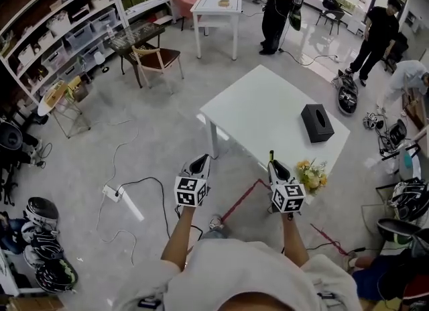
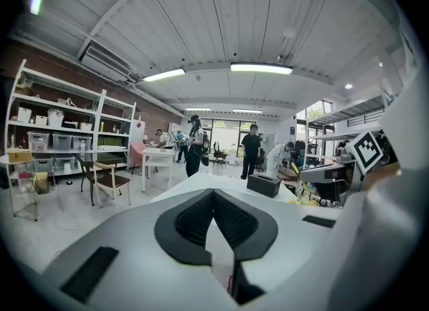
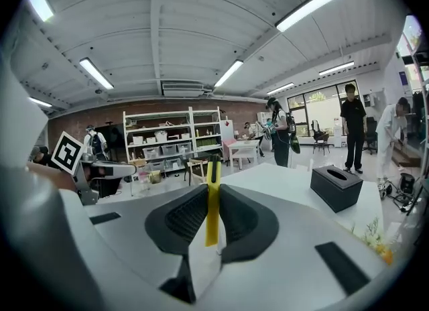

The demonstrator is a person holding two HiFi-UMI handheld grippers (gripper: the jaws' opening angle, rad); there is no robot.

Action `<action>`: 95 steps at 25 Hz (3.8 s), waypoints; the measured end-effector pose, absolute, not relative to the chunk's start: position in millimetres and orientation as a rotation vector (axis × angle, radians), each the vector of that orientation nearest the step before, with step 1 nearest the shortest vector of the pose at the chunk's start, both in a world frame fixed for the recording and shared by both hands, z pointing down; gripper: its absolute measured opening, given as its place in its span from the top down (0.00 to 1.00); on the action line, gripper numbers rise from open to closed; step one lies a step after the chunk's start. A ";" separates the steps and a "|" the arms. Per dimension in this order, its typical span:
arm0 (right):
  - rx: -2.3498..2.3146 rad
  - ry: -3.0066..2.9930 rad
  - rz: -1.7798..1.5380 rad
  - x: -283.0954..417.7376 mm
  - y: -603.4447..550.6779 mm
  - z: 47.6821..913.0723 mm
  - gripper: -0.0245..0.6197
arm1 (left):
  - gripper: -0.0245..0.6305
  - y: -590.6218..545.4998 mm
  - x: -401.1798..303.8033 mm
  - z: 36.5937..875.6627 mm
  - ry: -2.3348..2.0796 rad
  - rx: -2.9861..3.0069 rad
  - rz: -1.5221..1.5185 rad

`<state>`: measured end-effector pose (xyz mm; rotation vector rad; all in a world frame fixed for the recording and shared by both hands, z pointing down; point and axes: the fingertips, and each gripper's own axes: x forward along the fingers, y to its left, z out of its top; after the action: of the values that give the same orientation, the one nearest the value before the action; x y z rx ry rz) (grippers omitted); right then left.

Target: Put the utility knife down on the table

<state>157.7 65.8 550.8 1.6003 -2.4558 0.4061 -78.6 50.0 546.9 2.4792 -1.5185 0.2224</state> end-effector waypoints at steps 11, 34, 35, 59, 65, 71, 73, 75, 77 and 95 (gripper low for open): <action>1.643 -2.413 0.393 124.1 -12.1 552.1 0.85 | 0.93 -40.8 -109.7 540.4 -1.464 2.534 0.204; 1.661 -2.362 0.443 107.5 -76.6 574.3 0.85 | 0.93 -109.9 -126.0 566.9 -1.405 2.519 0.235; 1.661 -2.362 0.447 108.7 -82.3 575.9 0.85 | 0.93 -115.7 -124.3 568.6 -1.403 2.518 0.238; 1.581 -2.432 0.454 154.1 -285.3 567.5 0.85 | 0.93 -293.8 -77.1 559.6 -1.495 2.474 0.253; 1.539 -2.450 0.488 150.6 -309.7 577.0 0.85 | 0.93 -312.9 -77.7 566.5 -1.512 2.449 0.286; 1.494 -2.452 0.502 150.2 -324.1 587.0 0.85 | 0.93 -323.9 -73.6 575.0 -1.518 2.423 0.307; 1.483 -2.448 0.509 151.1 -325.7 592.6 0.85 | 0.93 -325.7 -70.9 580.1 -1.512 2.419 0.318; 1.476 -2.442 0.523 152.4 -324.9 597.6 0.85 | 0.93 -325.7 -68.8 584.9 -1.504 2.414 0.328; 1.473 -2.434 0.533 153.8 -325.1 600.7 0.85 | 0.93 -327.6 -67.2 587.2 -1.497 2.410 0.331; 1.471 -2.316 0.679 149.4 -323.4 640.4 0.85 | 0.93 -339.0 -69.7 615.6 -1.399 2.362 0.399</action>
<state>149.4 -323.4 640.4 1.4714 -2.3164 0.6789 -69.7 -339.0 615.6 2.3624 -1.3988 0.3992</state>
